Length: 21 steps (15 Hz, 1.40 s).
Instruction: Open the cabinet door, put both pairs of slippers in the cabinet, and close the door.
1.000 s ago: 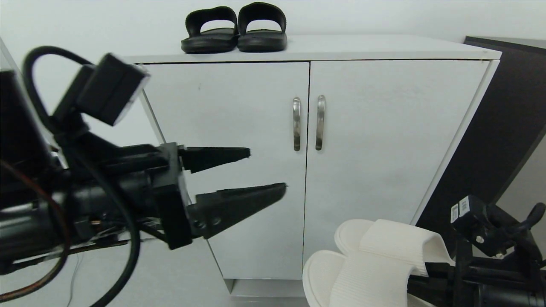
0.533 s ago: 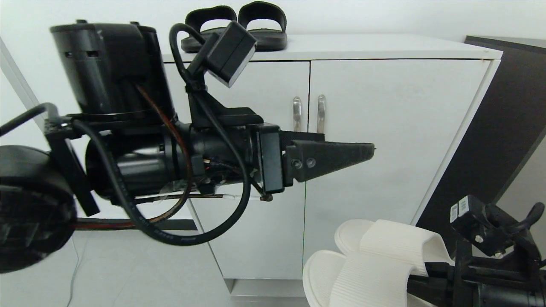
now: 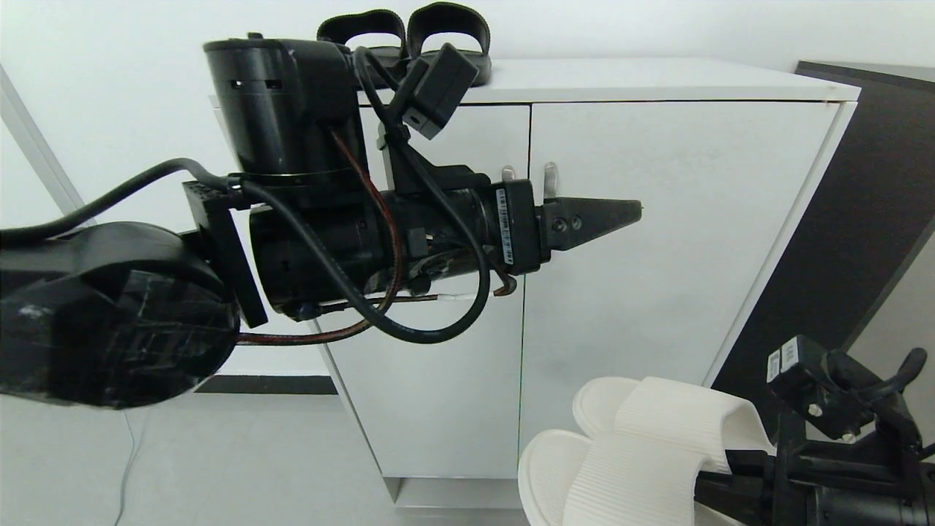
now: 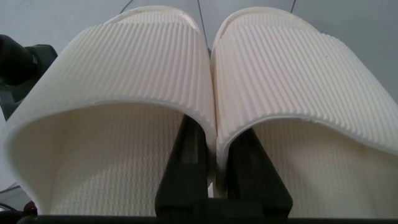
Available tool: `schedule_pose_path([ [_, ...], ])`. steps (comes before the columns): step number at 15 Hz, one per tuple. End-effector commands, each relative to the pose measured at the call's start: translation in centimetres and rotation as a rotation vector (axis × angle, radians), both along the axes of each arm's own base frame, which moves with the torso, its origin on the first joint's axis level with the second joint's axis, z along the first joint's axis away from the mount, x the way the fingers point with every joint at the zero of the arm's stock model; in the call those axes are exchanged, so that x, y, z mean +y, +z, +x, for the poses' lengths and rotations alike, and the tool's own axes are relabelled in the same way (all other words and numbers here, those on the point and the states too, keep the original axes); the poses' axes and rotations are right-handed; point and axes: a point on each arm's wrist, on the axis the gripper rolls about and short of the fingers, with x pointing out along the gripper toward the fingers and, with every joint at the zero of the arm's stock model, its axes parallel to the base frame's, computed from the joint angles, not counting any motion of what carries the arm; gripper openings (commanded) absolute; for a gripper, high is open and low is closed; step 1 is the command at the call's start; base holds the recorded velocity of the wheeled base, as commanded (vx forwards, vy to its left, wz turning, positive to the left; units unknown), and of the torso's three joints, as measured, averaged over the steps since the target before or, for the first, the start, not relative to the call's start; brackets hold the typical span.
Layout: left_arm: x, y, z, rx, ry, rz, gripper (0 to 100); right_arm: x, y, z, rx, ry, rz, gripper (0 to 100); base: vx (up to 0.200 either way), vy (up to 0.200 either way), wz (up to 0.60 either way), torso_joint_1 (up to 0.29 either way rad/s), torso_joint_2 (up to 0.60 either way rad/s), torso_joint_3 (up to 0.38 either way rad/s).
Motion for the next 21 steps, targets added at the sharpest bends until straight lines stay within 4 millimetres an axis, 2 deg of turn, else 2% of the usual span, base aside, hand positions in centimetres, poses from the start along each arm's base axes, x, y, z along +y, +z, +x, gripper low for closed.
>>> schedule_pose_path([
  [1, -0.6, -0.5, 1.1, 0.008, 0.033, 0.008, 100, 0.0, 0.0, 0.0, -0.002, 0.0, 0.001, 0, 0.0, 0.0, 0.0, 0.0, 0.0, 0.0],
  [11, 0.0, -1.4, 4.6, 0.024, 0.149, 0.021, 100, 0.0, -0.2, 0.0, 0.004, 0.0, -0.005, 0, 0.0, 0.0, 0.0, 0.0, 0.0, 0.0],
  [16, -1.5, -2.2, 6.5, 0.027, 0.16, 0.024, 100, 0.0, -0.1, 0.0, 0.004, 0.0, -0.005, 0, 0.0, 0.0, 0.0, 0.0, 0.0, 0.0],
  [20, -1.7, -2.5, 6.8, 0.036, 0.16, 0.027, 100, 0.1, -0.5, 0.1, 0.016, 0.0, -0.017, 0, 0.0, 0.0, 0.0, 0.0, 0.0, 0.0],
  [21, -1.6, -2.4, 6.6, 0.035, 0.162, 0.026, 0, 0.1, -0.6, 0.1, 0.017, 0.0, -0.018, 0, 0.0, 0.0, 0.0, 0.0, 0.0, 0.0],
])
